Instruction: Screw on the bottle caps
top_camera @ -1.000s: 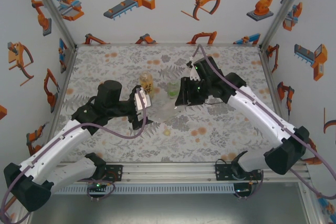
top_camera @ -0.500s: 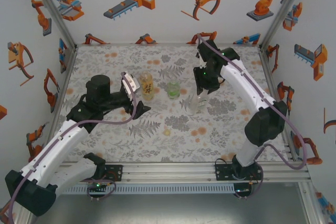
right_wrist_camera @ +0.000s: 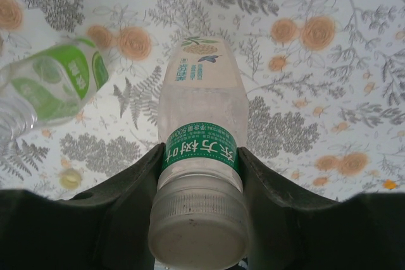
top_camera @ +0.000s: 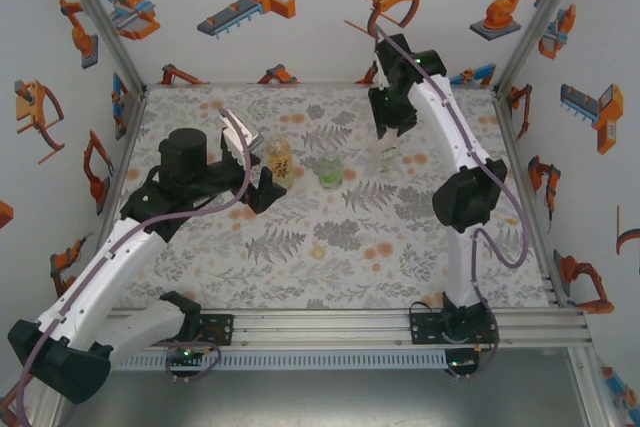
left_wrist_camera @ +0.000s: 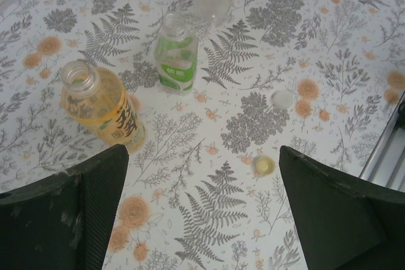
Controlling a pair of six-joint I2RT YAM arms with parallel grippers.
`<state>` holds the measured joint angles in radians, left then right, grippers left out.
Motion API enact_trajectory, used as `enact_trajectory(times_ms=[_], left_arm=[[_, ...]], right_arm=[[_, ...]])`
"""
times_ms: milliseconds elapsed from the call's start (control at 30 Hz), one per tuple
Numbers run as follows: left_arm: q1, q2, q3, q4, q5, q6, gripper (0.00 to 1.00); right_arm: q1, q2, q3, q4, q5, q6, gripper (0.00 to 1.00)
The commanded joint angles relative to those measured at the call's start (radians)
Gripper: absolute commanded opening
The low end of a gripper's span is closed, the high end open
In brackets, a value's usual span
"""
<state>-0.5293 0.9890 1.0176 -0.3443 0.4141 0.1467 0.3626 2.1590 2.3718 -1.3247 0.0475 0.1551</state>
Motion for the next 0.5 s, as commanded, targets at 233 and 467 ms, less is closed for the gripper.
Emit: enact_trajectory(times_ms=[233, 467], left_arm=[[0.003, -0.186, -0.148, 0.089, -0.151, 0.066, 0.95], [0.003, -0.195, -0.156, 0.071, -0.085, 0.084, 0.96]], right_arm=[[-0.024, 0.139, 0.172, -0.096, 0.014, -0.011, 0.27], [-0.023, 0.146, 0.153, -0.053, 0.022, 0.011, 0.27]])
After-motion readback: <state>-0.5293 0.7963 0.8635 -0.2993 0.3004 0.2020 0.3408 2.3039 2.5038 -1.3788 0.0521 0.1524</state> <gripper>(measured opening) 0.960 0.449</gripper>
